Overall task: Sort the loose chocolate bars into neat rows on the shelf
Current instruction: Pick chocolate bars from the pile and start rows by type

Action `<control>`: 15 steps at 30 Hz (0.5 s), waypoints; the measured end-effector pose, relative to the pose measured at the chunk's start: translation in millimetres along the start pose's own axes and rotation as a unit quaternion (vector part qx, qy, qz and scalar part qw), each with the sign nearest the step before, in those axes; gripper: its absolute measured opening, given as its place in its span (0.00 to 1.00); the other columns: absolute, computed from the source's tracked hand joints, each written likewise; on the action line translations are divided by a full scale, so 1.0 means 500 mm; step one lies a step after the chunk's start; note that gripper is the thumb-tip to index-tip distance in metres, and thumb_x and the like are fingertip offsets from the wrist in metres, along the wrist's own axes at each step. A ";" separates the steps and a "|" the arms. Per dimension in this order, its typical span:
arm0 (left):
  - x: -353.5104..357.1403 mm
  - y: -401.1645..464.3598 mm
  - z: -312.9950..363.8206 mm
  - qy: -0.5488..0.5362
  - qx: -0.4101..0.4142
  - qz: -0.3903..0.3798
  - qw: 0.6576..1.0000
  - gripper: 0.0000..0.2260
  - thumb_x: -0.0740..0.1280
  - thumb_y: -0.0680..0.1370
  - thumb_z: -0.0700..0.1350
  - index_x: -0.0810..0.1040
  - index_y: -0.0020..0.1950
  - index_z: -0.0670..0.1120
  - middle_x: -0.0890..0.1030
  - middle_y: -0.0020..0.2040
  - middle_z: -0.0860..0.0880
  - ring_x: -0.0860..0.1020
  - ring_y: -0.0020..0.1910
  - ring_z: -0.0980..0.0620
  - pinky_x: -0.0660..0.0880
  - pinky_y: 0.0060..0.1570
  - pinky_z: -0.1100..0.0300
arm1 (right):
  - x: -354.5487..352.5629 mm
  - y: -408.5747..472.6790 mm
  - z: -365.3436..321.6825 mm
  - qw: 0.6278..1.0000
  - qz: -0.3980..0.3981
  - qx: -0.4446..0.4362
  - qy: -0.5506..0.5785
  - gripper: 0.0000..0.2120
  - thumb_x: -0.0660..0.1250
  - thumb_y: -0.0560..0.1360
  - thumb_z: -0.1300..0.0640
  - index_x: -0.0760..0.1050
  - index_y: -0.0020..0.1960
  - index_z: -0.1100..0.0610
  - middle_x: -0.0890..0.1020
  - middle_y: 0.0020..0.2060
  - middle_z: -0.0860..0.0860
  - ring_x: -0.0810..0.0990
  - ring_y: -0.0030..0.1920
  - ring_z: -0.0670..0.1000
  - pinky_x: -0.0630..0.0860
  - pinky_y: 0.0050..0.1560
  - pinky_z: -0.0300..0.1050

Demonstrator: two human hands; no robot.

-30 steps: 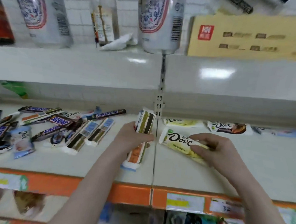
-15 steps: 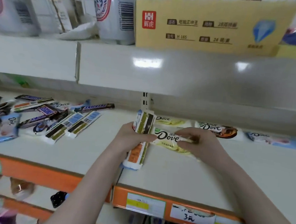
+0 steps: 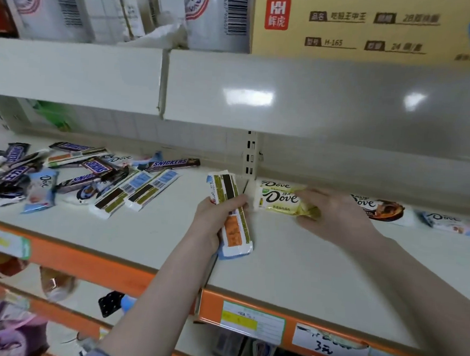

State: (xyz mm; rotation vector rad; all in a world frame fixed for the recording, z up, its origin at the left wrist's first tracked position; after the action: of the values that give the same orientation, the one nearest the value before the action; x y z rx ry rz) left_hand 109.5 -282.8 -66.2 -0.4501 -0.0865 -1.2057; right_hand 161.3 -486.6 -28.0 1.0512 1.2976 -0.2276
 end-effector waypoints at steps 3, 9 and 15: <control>-0.007 0.003 -0.003 -0.026 0.004 0.002 1.000 0.11 0.74 0.70 0.40 0.78 0.50 0.41 0.84 0.40 0.44 0.82 0.33 0.51 0.78 0.33 0.61 | 0.017 0.020 0.016 0.999 -0.015 0.034 0.011 0.20 0.73 0.66 0.58 0.78 0.57 0.57 0.82 0.52 0.54 0.80 0.50 0.58 0.75 0.48 0.48; -0.013 0.003 -0.006 -0.030 0.007 -0.003 1.000 0.10 0.74 0.70 0.40 0.79 0.50 0.42 0.84 0.39 0.45 0.83 0.34 0.52 0.78 0.32 0.62 | 0.041 0.050 0.043 0.997 -0.043 0.066 0.025 0.20 0.73 0.68 0.55 0.77 0.59 0.58 0.80 0.54 0.57 0.77 0.55 0.59 0.75 0.54 0.52; -0.013 0.004 -0.005 -0.003 0.016 -0.006 1.000 0.13 0.74 0.70 0.41 0.77 0.53 0.42 0.84 0.42 0.45 0.83 0.34 0.53 0.78 0.32 0.62 | 0.071 0.055 0.061 0.994 -0.057 0.088 0.030 0.20 0.72 0.69 0.54 0.76 0.60 0.55 0.80 0.56 0.54 0.77 0.57 0.57 0.72 0.55 0.47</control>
State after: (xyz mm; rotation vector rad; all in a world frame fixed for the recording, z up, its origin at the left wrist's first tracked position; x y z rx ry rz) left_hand 108.7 -277.5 -71.0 -0.4254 -0.1149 -1.2128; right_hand 211.5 -479.8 -47.4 1.1396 1.4138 -0.4053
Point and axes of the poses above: each hand's wrist, its own y-axis towards the middle knuckle, its own x-axis out of the palm, z = x × y, the point moved 4 cm from there along y, towards the middle knuckle
